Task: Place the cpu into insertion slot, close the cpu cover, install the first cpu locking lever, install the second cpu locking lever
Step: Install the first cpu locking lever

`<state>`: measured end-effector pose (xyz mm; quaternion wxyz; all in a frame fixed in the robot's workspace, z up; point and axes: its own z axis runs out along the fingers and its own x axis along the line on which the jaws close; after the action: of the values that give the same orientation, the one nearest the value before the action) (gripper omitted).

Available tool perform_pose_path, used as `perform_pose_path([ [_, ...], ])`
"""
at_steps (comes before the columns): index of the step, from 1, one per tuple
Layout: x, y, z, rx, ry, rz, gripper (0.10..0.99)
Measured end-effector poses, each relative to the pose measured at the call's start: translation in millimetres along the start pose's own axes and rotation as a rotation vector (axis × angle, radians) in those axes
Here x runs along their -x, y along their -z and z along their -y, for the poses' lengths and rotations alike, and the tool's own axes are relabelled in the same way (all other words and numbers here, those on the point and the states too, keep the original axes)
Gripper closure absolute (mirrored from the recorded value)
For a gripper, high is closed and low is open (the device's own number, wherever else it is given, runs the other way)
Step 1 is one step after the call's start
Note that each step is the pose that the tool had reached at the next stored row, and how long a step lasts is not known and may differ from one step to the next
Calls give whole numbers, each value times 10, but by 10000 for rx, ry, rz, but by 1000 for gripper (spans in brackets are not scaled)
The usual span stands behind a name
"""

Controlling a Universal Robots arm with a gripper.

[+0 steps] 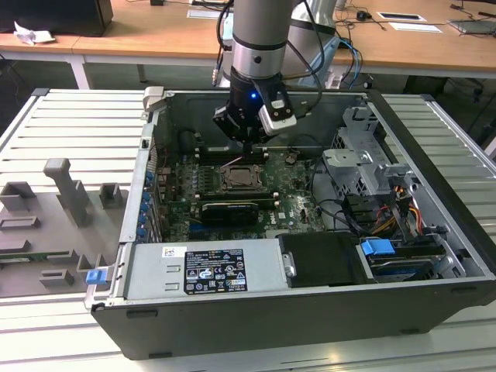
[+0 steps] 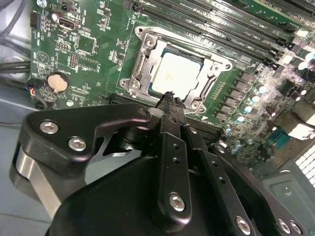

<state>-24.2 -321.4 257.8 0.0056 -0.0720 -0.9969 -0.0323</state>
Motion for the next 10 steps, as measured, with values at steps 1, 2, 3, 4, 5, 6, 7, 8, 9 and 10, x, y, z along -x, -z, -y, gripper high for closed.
perform_pose_path([
  [1,0,0,0,-2,86,-5,980],
  [2,0,0,0,-4,212,-13,980],
  [3,0,0,0,-5,322,-21,980],
  [4,0,0,0,-8,497,-32,980],
  [5,0,0,0,-11,698,-45,980],
  [6,0,0,0,-13,854,-55,980],
  [7,0,0,0,-16,1005,-64,980],
  [8,0,0,0,-21,1318,-84,980],
  [9,0,-1,0,-25,1612,-103,980],
  [10,0,-3,0,-26,1782,-113,980],
])
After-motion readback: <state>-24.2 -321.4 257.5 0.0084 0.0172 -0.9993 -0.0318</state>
